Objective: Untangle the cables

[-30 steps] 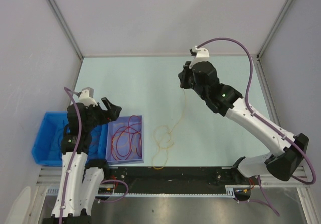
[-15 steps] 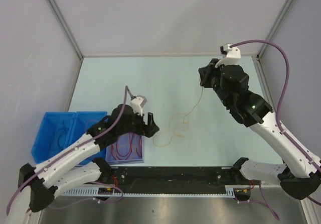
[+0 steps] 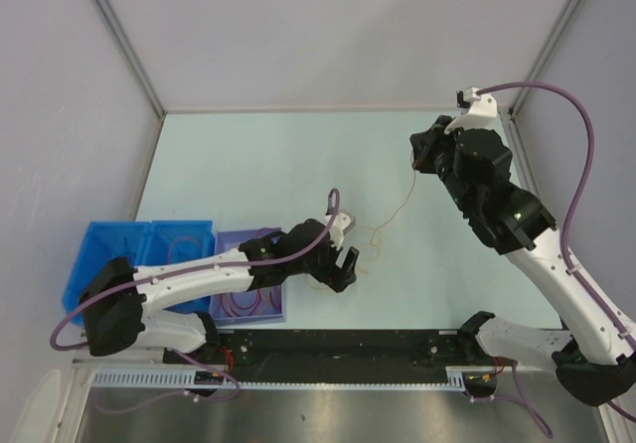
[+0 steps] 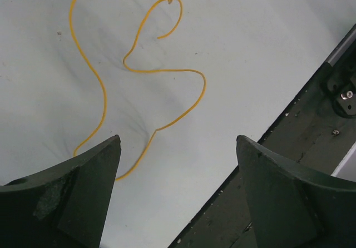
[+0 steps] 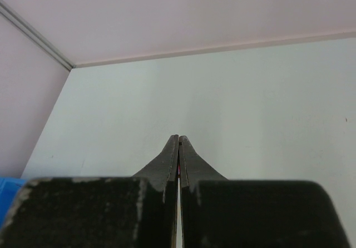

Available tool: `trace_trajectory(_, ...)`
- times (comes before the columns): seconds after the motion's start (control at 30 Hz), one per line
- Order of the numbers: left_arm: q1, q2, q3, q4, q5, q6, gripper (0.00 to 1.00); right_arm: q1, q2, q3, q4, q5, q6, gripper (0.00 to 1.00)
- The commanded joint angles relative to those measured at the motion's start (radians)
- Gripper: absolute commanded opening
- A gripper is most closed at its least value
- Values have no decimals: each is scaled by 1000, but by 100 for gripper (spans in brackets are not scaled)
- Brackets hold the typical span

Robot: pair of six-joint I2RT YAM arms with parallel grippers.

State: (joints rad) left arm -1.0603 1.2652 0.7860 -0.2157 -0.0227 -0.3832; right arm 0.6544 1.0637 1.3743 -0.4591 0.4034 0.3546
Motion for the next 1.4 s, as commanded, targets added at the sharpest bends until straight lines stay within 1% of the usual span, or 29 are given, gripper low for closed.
trace_trajectory(0.0,-10,54,55,53,-40,44,87,-25,-19,-12,-4,-29,-2,0)
trace_trajectory(0.17,-21,86,71,58,-28,59,81,-53,-22,-20,-6,-57,4,0)
trace_trajectory(0.3,-27,137,67,108,-31,78,80,-70,-22,-34,-4,-74,15,0)
trace_trajectory(0.33,-27,160,62,120,-31,79,78,-73,-24,-35,-1,-78,15,0)
trace_trajectory(0.4,-27,183,61,156,-20,86,64,-78,-24,-40,0,-84,18,0)
trace_trajectory(0.43,-27,206,64,163,-16,89,53,-81,-24,-40,0,-86,17,0)
trace_trajectory(0.47,-27,217,68,168,0,90,27,-81,-25,-41,-1,-89,15,0)
trace_trajectory(0.5,-27,227,82,170,4,92,17,-85,-27,-41,-1,-90,17,0)
trace_trajectory(0.53,-27,243,90,165,6,92,0,-87,-27,-43,-4,-92,15,0)
trace_trajectory(0.6,-27,246,107,156,-3,93,0,-93,-28,-44,-7,-100,20,0)
trace_trajectory(0.63,-27,241,133,115,-20,89,0,-96,-28,-47,-10,-103,21,0)
trace_trajectory(0.73,-27,174,173,61,-59,87,0,-101,-25,-63,-15,-129,44,0)
trace_trajectory(0.77,-27,118,182,52,-62,87,0,-101,-24,-67,-12,-139,49,0)
trace_trajectory(0.83,-27,61,193,49,-60,84,0,-101,-16,-84,-9,-158,78,0)
trace_trajectory(0.87,-27,12,194,56,-54,84,0,-101,-15,-102,-7,-179,90,0)
trace_trajectory(1.0,-26,-85,184,111,-8,75,0,-95,1,-176,19,-271,164,0)
trace_trajectory(1.1,-26,-122,158,171,0,64,0,-81,22,-259,54,-366,242,0)
trace_trajectory(1.17,-26,-119,145,190,-5,66,0,-68,41,-290,79,-426,283,0)
trace_trajectory(1.27,-26,-80,118,211,15,66,0,-44,50,-334,105,-462,316,0)
trace_trajectory(1.37,-26,-50,98,259,15,38,0,-27,56,-340,129,-488,320,0)
